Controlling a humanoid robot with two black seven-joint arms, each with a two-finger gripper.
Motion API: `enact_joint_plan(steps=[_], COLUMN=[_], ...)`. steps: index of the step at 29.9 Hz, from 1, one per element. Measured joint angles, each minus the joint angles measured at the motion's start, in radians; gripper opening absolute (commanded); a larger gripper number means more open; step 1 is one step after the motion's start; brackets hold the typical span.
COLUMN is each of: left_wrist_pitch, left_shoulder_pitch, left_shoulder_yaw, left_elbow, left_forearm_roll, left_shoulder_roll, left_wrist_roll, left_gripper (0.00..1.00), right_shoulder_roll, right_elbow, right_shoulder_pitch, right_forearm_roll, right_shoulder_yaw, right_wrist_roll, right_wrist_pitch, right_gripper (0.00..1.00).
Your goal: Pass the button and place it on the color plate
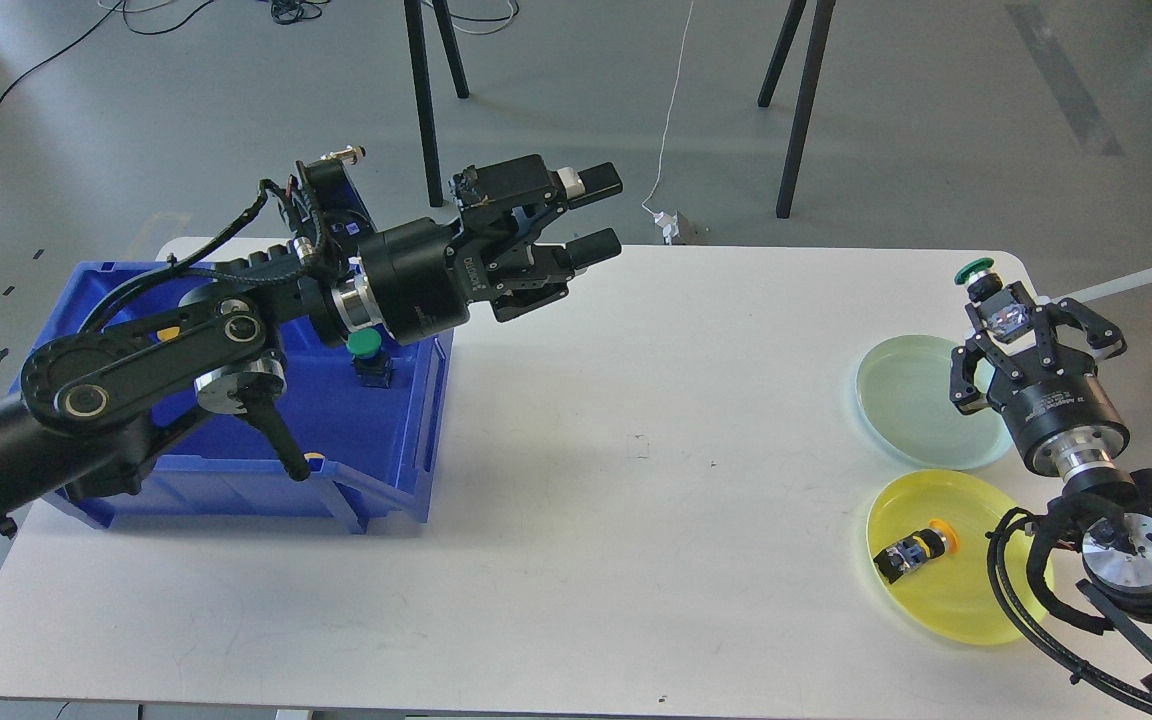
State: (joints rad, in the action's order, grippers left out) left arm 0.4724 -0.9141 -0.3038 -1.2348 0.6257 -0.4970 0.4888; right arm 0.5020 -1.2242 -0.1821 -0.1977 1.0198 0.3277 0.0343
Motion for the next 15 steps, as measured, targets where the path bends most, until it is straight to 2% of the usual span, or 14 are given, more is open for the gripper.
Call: enact_joint_plan(steps=[4,7,10,12,13,14,15], left_wrist_pitch=[0.0,0.0,0.0,0.0,0.0,0.0,0.0], left_shoulder_pitch=[0.0,0.0,0.0,0.0,0.0,0.001,0.001], left_shoulder_yaw=[0.0,0.0,0.0,0.0,0.0,0.0,0.0], left_elbow=[0.0,0.0,0.0,0.0,0.0,0.0,0.0], left_forearm_roll=[0.0,0.0,0.0,0.0,0.0,0.0,0.0], left_shoulder_roll=[0.0,0.0,0.0,0.0,0.0,0.0,0.0], left_wrist_roll=[0.0,0.0,0.0,0.0,0.0,0.0,0.0], left_gripper=[0.75,0.75,0.74,0.75,0.74,0.74,0.74], right_shoulder_roll=[-0.066,-0.095,-0.125,-0.133,-0.135,-0.136,-0.136], right_elbow=[0.082,0.142,0.171,0.178,0.181,0.182,0.183], right_shoulder_pitch=[-0.025,-0.051,-0.059,-0.06,-0.06,-0.06,-0.06], right_forearm_roll=[-0.01,-0.01,-0.008,-0.007,-0.007,-0.007,-0.007], right_shoulder_yaw=[0.003,-0.002,-0.004,-0.003,-0.003,-0.002,-0.002], right_wrist_roll=[-0.078,-0.12,-0.135,-0.137,-0.137,-0.137,-0.137], right_wrist_pitch=[-0.127,-0.162,-0.171,-0.172,-0.173,-0.173,-0.173], right_gripper=[0.09,0.19,0.36,0.63,0.86,1.0,0.99])
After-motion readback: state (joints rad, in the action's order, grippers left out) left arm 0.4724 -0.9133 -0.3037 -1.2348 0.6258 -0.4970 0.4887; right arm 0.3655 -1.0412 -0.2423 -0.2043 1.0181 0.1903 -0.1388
